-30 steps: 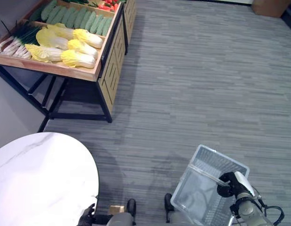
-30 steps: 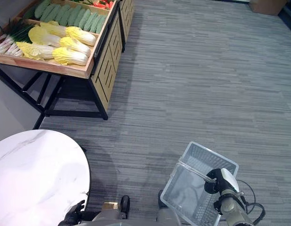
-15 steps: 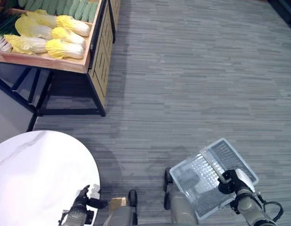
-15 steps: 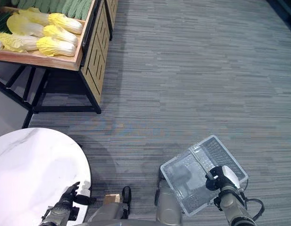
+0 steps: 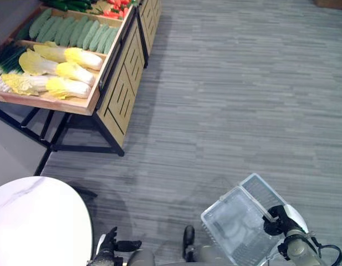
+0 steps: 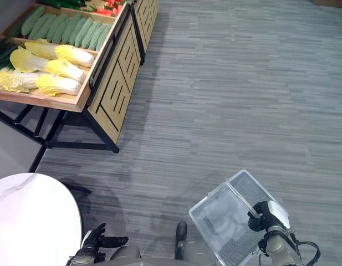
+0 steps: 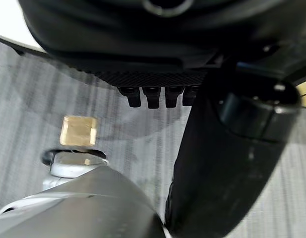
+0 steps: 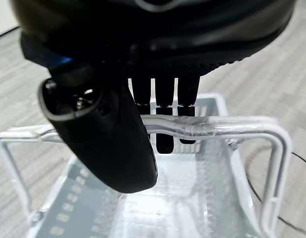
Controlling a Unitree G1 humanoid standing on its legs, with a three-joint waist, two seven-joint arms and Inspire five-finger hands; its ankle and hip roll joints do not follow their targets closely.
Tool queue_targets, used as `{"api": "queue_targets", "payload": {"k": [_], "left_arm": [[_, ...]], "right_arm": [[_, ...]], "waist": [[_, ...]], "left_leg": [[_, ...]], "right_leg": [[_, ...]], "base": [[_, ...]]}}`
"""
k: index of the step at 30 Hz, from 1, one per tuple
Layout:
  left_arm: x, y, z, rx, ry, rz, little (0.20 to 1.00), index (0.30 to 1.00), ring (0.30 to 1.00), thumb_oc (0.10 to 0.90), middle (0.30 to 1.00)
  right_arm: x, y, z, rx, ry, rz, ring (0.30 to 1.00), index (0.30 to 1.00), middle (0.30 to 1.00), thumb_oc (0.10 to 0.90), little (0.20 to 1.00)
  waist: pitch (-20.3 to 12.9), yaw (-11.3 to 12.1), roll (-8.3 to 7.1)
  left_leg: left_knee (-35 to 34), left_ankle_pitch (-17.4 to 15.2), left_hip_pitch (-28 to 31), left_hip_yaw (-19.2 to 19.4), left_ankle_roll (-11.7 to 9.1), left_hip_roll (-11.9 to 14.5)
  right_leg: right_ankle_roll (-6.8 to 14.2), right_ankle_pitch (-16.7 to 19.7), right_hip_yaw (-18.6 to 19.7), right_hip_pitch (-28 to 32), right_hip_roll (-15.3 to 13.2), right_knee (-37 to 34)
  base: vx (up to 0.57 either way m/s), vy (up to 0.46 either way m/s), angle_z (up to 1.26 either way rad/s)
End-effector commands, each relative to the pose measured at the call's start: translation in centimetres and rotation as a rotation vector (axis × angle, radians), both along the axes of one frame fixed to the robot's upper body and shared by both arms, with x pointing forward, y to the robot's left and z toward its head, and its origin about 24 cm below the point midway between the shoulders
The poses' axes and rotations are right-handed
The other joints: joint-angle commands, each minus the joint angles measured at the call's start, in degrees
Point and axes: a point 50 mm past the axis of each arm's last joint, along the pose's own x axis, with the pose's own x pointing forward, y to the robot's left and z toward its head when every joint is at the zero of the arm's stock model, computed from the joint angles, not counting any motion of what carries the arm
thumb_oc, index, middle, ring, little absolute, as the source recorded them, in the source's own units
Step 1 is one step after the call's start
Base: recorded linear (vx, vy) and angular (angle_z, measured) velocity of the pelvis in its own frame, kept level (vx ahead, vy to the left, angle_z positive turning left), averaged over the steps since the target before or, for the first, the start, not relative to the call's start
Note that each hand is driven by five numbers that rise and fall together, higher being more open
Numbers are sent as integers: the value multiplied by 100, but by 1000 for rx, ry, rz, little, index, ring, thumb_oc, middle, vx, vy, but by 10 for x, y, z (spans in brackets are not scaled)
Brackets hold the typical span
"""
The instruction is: Get the vegetables into the basket
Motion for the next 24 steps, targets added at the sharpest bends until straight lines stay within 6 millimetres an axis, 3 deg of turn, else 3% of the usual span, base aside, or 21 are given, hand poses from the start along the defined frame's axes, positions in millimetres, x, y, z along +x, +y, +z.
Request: {"api": "queue_targets", "payload": {"k": [1,2,4,5,8,12,14,19,20,22,23,24], "left_arm": [[-21,18,-2,76,103,-78,1000,1000,1000,900,1000],[-21,17,-2,74,101,-82,1000,1000,1000,900,1000],[-19,15,-2,78,86,-83,1000,1000,1000,900,1000],[-18,16,-1,82,78,-83,1000,1000,1000,900,1000],[-16,19,0,87,77,-86,1000,1000,1000,900,1000],[-19,22,0,94,89,-95,1000,1000,1000,900,1000],[-15,27,3,113,77,-114,1000,1000,1000,900,1000],[-4,40,11,150,39,-117,1000,1000,1000,900,1000],[-3,42,12,155,35,-119,1000,1000,1000,900,1000],[-4,49,14,167,36,-109,1000,1000,1000,900,1000],[-4,50,14,167,40,-108,1000,1000,1000,900,1000],[-5,50,14,165,50,-111,1000,1000,1000,900,1000]], "right_arm": [[28,-25,43,-106,-202,12,300,300,300,400,300],[32,-24,45,-110,-214,27,300,300,300,400,300],[44,-17,51,-122,-251,71,300,300,300,400,300],[47,-13,51,-119,-260,79,300,300,300,400,300],[53,-8,50,-109,-262,100,300,300,300,400,300],[54,4,45,-75,-257,130,300,300,300,400,300],[55,9,42,-59,-263,122,300,300,300,400,300],[66,20,43,-33,-286,144,300,300,300,400,300],[69,23,45,-30,-296,154,300,300,300,400,300],[80,34,48,-13,-320,199,300,300,300,400,300],[80,36,48,-11,-321,206,300,300,300,400,300],[82,38,51,-8,-332,222,300,300,300,400,300]], "waist": [[186,47,-115],[198,107,-131],[194,310,3],[185,405,14],[168,504,-13],[36,546,-187],[43,543,-321],[53,577,-510],[64,590,-521],[190,606,-390],[214,571,-367],[329,397,-273]], "left_leg": [[-1663,403,33,537,506,-261],[-1895,273,-111,568,527,-313],[-2850,946,-608,465,485,-205],[-3115,1076,-736,354,445,-217],[-3063,1196,-680,321,414,-246],[-2778,963,-620,456,566,-368],[-2363,642,-686,645,718,-526],[-1942,166,-772,807,911,-739],[-1976,146,-740,827,950,-745],[-2210,58,-298,854,1151,-719],[-2281,40,-162,837,1177,-734],[-2421,57,175,741,1187,-737]], "right_leg": [[973,3,600,-170,-595,368],[998,-39,624,-114,-628,361],[1004,-224,761,88,-477,341],[1001,-293,842,190,-433,350],[1020,-402,1011,387,-400,370],[1195,-479,1188,573,-656,453],[1327,-358,1287,519,-893,624],[1524,394,1411,338,-1186,866],[1538,556,1408,249,-1215,987],[1482,938,1074,-257,-1189,2110],[1466,952,1028,-367,-1150,2207],[1369,675,938,-938,-862,2036]], "base": [[205,-14,7],[227,35,11],[340,97,12],[286,76,-18],[259,111,-56],[255,229,-69],[248,320,-50],[161,218,7],[168,299,6],[240,362,-11],[398,316,-1],[394,111,9]]}}
